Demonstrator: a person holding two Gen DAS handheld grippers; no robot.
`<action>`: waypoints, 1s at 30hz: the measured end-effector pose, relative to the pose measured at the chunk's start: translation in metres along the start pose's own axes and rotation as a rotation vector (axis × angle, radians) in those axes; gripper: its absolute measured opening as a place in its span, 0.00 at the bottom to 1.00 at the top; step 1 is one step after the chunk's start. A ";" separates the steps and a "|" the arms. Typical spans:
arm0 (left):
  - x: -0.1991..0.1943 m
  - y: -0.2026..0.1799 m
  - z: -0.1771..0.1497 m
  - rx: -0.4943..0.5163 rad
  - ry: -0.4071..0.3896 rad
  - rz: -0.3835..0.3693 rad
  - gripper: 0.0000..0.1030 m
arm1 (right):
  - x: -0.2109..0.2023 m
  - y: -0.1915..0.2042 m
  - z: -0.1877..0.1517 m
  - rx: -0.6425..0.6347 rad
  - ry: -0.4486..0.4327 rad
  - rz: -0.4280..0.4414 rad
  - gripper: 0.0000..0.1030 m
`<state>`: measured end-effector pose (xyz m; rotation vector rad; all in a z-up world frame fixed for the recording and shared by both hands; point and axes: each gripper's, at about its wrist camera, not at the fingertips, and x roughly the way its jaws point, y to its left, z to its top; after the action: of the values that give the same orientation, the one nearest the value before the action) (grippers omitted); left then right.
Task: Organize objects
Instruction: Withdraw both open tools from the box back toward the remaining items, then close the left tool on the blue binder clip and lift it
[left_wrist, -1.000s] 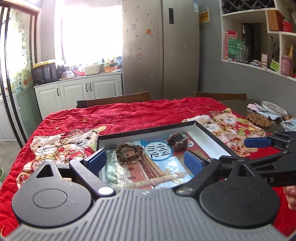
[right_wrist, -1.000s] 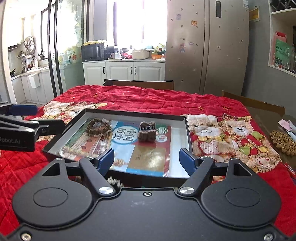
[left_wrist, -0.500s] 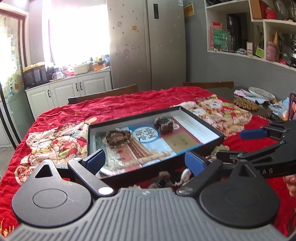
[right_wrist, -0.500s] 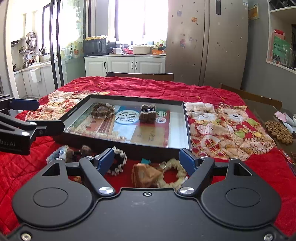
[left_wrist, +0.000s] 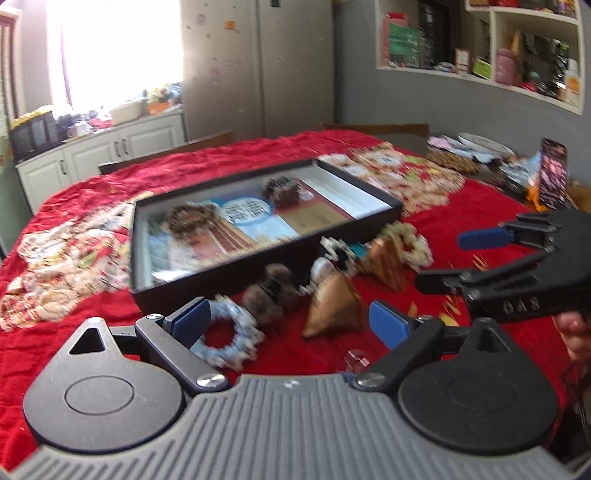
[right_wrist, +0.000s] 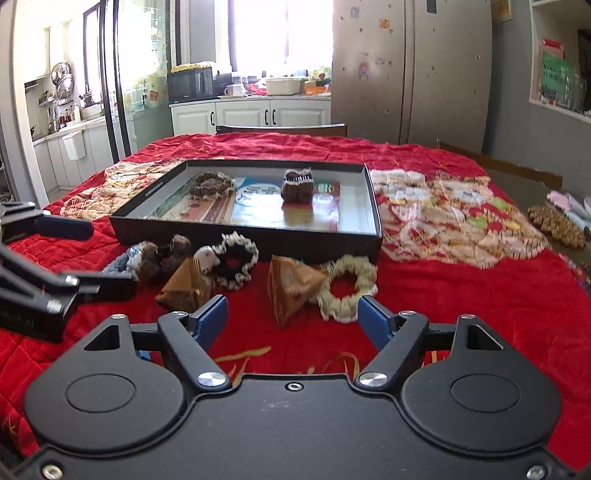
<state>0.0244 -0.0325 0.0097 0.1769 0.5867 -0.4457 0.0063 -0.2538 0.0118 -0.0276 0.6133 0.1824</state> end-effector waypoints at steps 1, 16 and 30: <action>0.000 -0.003 -0.003 0.008 0.000 -0.012 0.94 | 0.000 -0.002 -0.002 0.008 0.001 0.006 0.73; 0.012 -0.016 -0.033 0.051 0.052 -0.083 0.76 | -0.004 -0.002 -0.017 0.022 -0.008 0.029 0.70; 0.018 -0.014 -0.041 0.037 0.092 -0.104 0.28 | 0.005 0.024 -0.014 -0.051 -0.018 0.110 0.61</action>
<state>0.0107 -0.0399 -0.0345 0.2035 0.6805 -0.5520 -0.0020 -0.2304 -0.0014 -0.0414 0.5923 0.3048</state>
